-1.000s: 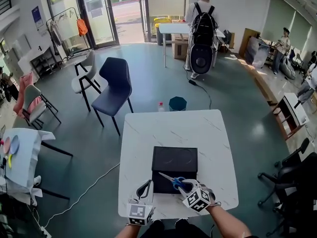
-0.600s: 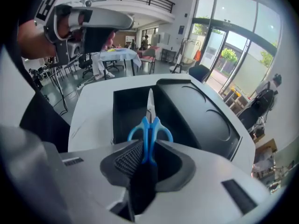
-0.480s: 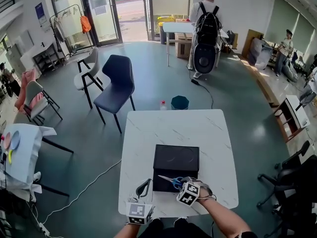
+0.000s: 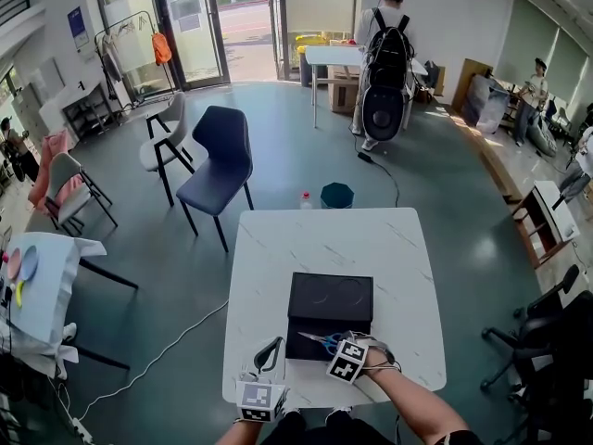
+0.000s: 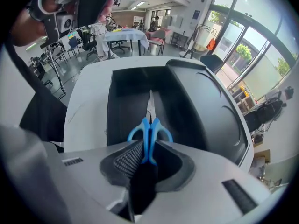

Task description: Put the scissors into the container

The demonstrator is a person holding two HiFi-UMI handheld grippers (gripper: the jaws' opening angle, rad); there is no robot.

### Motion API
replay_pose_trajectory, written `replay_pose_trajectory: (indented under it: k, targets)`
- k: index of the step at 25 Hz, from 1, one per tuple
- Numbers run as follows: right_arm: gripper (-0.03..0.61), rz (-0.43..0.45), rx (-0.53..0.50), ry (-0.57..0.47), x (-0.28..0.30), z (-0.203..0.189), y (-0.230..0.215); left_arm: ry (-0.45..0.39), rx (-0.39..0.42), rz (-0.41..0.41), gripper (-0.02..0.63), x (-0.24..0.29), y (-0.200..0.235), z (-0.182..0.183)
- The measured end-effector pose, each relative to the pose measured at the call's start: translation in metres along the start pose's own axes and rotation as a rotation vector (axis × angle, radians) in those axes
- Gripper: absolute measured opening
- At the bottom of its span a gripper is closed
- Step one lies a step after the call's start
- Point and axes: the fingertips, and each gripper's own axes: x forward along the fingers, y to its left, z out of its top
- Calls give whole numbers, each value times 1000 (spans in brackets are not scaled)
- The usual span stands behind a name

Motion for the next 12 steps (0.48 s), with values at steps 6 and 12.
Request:
replay_pose_trajectory:
  k: [6, 12]
  targets:
    - [89, -17, -2, -19, -2, 1, -1, 1, -1, 1, 8, -3, 1, -1]
    - [104, -83, 10, -80, -26, 10, -9, 1, 2, -2, 8, -3, -1, -1]
